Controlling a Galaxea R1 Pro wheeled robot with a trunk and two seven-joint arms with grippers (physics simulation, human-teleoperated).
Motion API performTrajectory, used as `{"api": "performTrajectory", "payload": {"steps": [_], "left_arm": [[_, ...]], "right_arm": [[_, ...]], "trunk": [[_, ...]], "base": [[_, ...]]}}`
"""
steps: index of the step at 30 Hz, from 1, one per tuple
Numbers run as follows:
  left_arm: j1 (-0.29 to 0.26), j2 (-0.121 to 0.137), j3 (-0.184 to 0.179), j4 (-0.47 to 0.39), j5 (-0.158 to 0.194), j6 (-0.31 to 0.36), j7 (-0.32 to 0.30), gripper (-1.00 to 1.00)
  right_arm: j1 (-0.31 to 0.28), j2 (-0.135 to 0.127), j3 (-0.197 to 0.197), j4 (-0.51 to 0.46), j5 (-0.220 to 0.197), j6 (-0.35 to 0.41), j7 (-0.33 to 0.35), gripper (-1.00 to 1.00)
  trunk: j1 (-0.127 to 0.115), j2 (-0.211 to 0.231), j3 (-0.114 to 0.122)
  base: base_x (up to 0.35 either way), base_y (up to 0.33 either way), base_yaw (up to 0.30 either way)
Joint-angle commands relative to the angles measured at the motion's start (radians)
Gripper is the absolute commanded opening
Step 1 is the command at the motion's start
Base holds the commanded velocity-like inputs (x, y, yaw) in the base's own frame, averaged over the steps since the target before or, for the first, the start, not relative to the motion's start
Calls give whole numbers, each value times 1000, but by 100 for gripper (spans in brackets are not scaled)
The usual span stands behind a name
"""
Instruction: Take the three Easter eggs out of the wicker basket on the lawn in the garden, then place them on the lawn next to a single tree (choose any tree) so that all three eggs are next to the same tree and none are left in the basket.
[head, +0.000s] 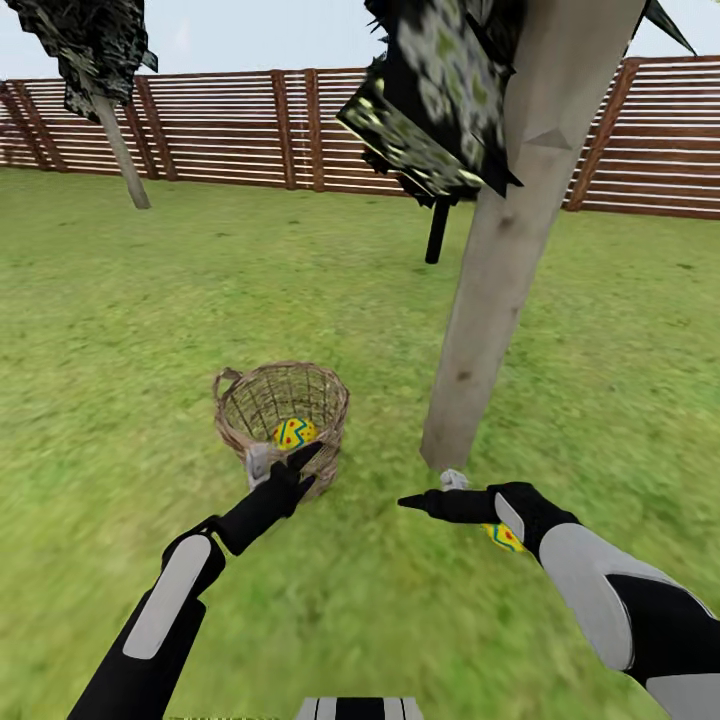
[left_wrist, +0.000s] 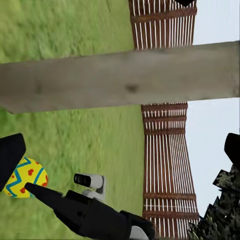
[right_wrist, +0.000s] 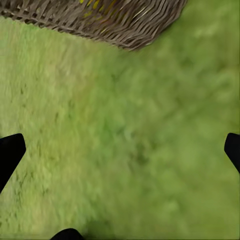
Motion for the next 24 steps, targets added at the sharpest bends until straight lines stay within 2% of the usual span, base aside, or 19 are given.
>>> {"api": "performTrajectory", "payload": {"steps": [1, 4, 11, 16, 24], "left_arm": [[-1, 0, 1, 2, 2, 4, -21, 100], [0, 0, 2, 4, 2, 4, -47, 100], [0, 0, 1, 3, 2, 4, -56, 100], [0, -1, -2, 1, 2, 3, -58, 100], [0, -3, -3, 2, 2, 5, -54, 100]], "right_arm": [[0, 0, -8, -1, 6, 8, 4, 100], [0, -1, -8, -1, 6, 8, 5, 100], [0, -13, -10, -1, 5, 9, 10, 100], [0, -22, -10, -1, 5, 9, 57, 100], [0, -29, -10, -1, 5, 9, 68, 100]], "trunk": [[0, 0, -1], [0, 0, -1], [0, 0, -1], [0, 0, -1], [-4, 2, 30]], "base": [[0, 0, 288], [59, 37, 288], [186, 190, 288], [76, 76, 288], [4, 4, 288]]}}
